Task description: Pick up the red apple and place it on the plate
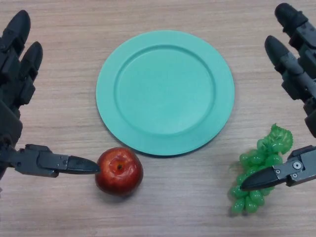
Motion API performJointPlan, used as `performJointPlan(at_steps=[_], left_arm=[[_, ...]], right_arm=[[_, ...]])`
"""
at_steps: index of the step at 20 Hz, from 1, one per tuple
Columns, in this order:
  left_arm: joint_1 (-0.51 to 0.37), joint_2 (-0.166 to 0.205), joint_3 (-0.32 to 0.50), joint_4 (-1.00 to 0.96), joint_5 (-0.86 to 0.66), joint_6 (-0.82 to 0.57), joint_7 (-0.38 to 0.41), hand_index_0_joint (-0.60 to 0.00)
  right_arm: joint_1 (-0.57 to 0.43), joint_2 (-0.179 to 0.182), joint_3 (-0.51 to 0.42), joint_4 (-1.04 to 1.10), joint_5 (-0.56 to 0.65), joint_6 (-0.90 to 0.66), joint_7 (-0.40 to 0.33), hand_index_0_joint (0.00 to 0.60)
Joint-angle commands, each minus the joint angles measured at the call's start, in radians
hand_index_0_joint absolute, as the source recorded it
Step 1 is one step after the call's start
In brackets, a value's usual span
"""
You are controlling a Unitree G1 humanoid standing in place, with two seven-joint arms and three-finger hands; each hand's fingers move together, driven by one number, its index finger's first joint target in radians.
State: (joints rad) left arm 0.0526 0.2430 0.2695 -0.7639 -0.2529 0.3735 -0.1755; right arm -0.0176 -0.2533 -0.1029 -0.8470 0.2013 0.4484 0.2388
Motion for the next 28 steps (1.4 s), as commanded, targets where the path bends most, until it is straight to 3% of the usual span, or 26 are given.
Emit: performJointPlan(at_steps=[1,5,7,10,12,15,20,28], left_arm=[[-0.005,0.021,0.074,-0.045,-0.047,-0.141,-0.011,0.0],[-0.012,0.035,0.103,-0.024,-0.063,-0.151,-0.022,0.0],[-0.005,0.026,0.08,-0.023,-0.039,-0.165,-0.019,0.0],[0.045,-0.017,0.009,0.005,0.028,-0.255,-0.033,0.0],[0.107,-0.044,-0.072,0.086,0.124,-0.398,-0.045,0.0],[0.178,-0.052,-0.182,0.242,0.254,-0.622,0.026,0.0],[0.16,-0.052,-0.258,0.533,0.391,-0.888,0.202,0.0],[0.094,-0.044,-0.323,0.659,0.382,-0.819,0.173,0.0]], right_arm=[[-0.028,-0.015,-0.021,-0.046,0.039,-0.113,0.004,0.0],[-0.044,-0.02,-0.032,-0.054,0.051,-0.101,0.003,0.0],[-0.041,-0.02,-0.028,-0.044,0.045,-0.113,0.004,0.0],[-0.036,-0.019,-0.036,-0.039,0.052,-0.115,0.003,0.0],[-0.03,-0.017,-0.043,-0.047,0.063,-0.115,-0.008,0.0],[-0.019,-0.016,-0.052,-0.038,0.064,-0.133,-0.013,0.0],[-0.009,-0.016,-0.059,-0.058,0.057,-0.132,-0.01,0.0],[-0.006,-0.019,-0.077,-0.046,0.057,-0.143,-0.012,0.0]])
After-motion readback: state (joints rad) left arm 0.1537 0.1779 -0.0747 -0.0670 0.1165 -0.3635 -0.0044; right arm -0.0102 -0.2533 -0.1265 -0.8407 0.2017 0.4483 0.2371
